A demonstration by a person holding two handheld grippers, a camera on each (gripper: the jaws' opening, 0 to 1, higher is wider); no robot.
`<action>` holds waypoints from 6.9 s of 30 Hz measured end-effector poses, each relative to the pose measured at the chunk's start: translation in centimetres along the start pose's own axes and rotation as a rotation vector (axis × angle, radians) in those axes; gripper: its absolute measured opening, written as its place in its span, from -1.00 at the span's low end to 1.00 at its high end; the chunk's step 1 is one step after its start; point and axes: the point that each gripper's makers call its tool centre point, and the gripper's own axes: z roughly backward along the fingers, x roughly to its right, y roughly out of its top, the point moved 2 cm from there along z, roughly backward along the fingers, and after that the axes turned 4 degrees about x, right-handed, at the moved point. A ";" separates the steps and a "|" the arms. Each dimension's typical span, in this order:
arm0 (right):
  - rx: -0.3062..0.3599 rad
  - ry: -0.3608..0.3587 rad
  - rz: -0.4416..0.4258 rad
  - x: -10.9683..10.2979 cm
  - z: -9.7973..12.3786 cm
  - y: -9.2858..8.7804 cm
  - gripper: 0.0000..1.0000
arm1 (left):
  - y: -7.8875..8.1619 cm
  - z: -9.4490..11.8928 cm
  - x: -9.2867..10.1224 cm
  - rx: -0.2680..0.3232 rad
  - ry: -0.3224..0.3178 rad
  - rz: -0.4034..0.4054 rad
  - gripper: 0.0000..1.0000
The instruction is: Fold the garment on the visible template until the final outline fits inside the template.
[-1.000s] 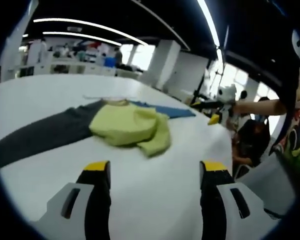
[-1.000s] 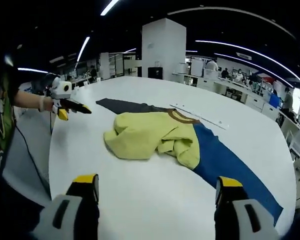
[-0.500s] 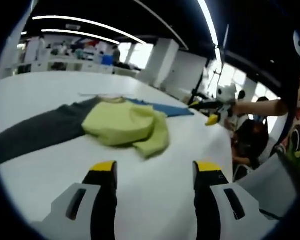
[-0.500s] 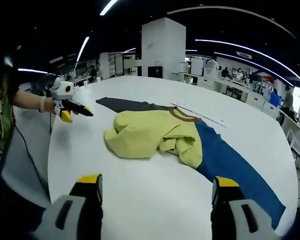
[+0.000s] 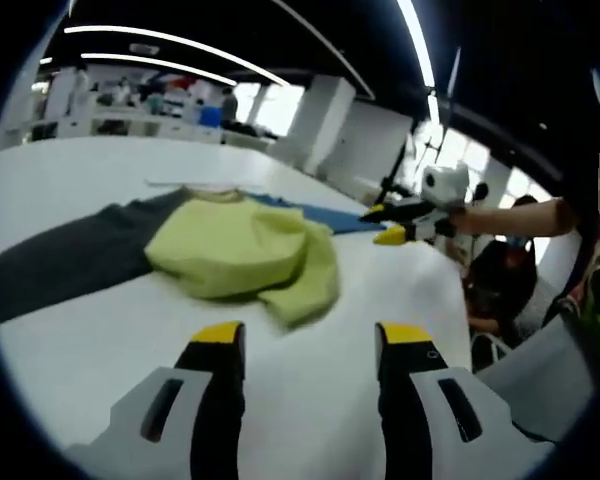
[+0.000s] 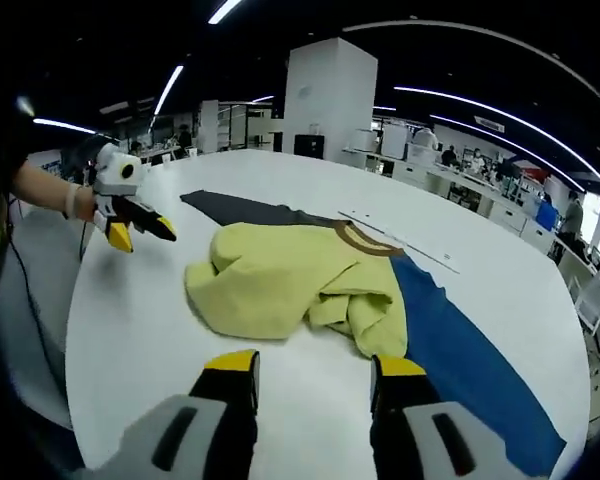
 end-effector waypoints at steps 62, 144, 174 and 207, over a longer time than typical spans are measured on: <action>0.017 -0.078 -0.074 -0.2 1.3 2.1 -1.00 | -2.2 -3.6 -1.2 -0.064 0.042 0.037 -0.40; -0.036 -0.117 -0.120 0.3 1.1 -0.9 -1.00 | 9.5 -13.4 -0.4 -0.084 -0.150 -0.092 -0.42; -0.043 -0.119 -0.121 0.3 1.1 -1.1 -1.00 | 6.0 -6.8 -0.9 -0.167 -0.190 -0.303 -0.62; -0.046 -0.123 -0.137 0.4 1.2 -1.3 -1.00 | 4.9 -7.8 -0.8 -0.246 -0.222 -0.356 -0.97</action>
